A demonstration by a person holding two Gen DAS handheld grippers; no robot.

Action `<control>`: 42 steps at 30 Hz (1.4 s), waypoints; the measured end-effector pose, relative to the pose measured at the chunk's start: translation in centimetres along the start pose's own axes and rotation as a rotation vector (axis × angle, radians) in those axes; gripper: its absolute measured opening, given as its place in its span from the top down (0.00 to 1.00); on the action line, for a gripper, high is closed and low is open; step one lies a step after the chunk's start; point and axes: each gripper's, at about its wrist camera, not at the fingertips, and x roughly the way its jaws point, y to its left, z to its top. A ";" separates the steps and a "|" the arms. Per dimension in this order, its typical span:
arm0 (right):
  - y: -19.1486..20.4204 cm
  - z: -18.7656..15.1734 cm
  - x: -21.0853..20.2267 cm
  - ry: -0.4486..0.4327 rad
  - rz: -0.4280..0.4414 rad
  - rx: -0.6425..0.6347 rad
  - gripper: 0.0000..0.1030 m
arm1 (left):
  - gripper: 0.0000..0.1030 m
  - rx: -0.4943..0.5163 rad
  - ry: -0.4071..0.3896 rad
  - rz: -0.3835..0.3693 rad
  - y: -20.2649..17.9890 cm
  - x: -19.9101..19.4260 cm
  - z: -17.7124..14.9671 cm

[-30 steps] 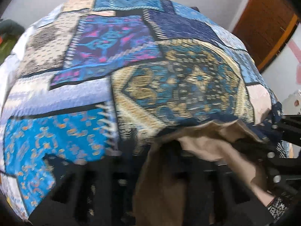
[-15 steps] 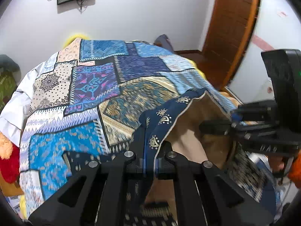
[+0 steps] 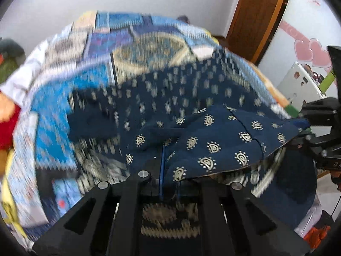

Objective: Fold large clothes

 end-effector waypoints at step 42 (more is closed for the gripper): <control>-6.0 -0.7 5.5 0.123 -0.308 0.095 0.18 | 0.16 -0.200 0.151 0.116 6.8 5.2 -4.3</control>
